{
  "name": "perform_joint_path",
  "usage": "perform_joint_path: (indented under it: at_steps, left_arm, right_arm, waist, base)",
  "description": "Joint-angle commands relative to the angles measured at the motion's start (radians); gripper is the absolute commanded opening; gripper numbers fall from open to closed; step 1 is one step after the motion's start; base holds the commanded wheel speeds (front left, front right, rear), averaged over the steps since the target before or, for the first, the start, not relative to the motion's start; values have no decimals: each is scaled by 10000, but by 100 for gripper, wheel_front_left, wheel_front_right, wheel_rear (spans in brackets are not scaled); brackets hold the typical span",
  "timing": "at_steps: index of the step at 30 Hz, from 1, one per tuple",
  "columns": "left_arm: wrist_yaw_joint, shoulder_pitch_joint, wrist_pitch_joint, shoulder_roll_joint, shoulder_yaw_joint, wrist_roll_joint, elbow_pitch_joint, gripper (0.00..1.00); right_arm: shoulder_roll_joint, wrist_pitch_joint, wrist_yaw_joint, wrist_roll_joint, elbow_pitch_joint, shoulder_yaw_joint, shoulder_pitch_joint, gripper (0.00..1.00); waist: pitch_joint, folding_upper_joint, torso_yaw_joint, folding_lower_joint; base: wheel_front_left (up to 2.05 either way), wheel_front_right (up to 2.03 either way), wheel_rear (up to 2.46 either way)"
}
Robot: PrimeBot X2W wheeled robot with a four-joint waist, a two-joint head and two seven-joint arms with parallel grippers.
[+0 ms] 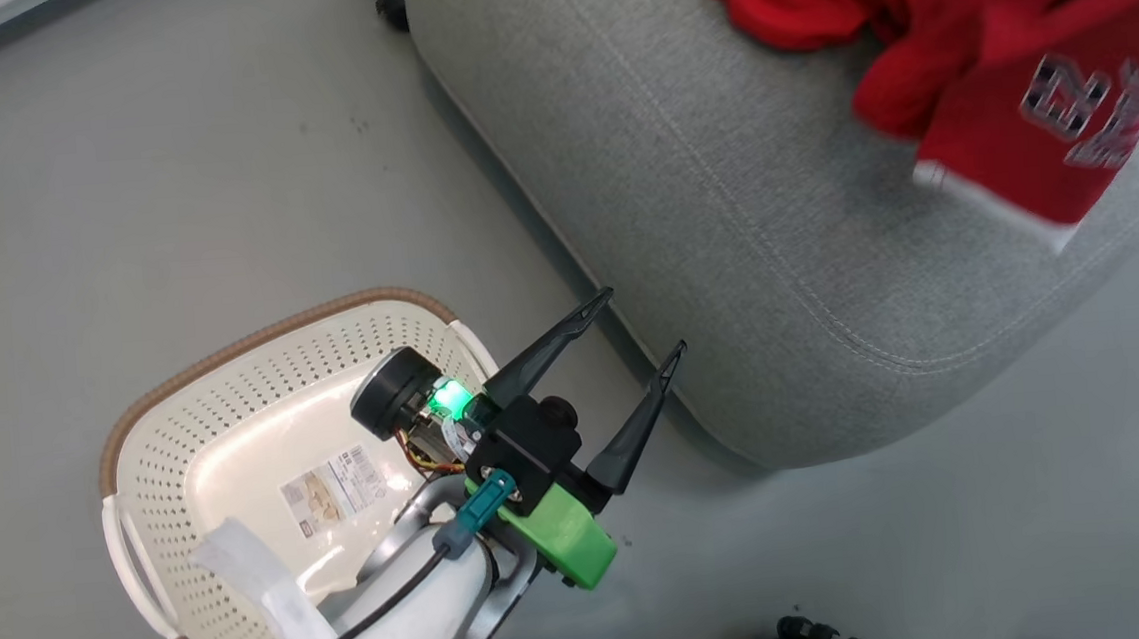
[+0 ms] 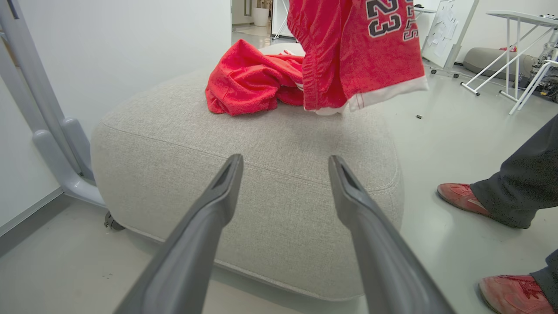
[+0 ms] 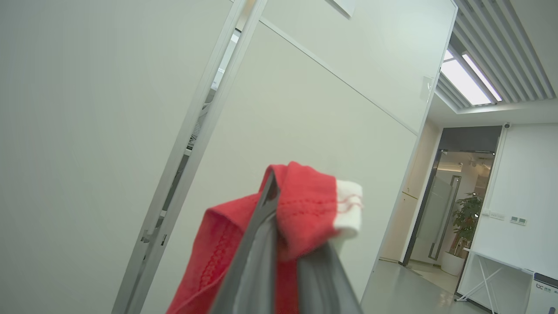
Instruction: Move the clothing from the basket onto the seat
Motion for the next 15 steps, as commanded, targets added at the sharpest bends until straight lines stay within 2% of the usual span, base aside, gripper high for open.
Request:
perform_joint_path:
  at_steps: [1,5,9,12,15]
  left_arm:
    - [-32,-278,72,119,8,79,-124,100]
    - [-49,-472,162,276,40,125,-394,100]
    - [-42,-679,247,287,35,186,-566,100]
    - [-105,-793,280,223,-44,178,-579,100]
    - [-169,-850,312,195,-128,118,-502,100]
  right_arm:
    - [-430,0,-14,209,294,-83,-758,0]
    - [-1348,0,-14,598,1263,-316,-2318,0]
    - [-1804,2,-13,496,2290,-181,-2853,0]
    - [-1734,0,-14,412,3039,1,-2429,0]
    - [-1220,0,-14,214,3769,183,-1559,0]
  waist:
    - [1092,26,835,-1]
    - [1569,26,1034,-1]
    - [1969,26,1123,-1]
    - [2171,26,1137,-1]
    - [2264,26,1133,-1]
  base:
    - [0,0,0]
    - [0,0,0]
    - [0,0,0]
    - [0,0,0]
    - [0,0,0]
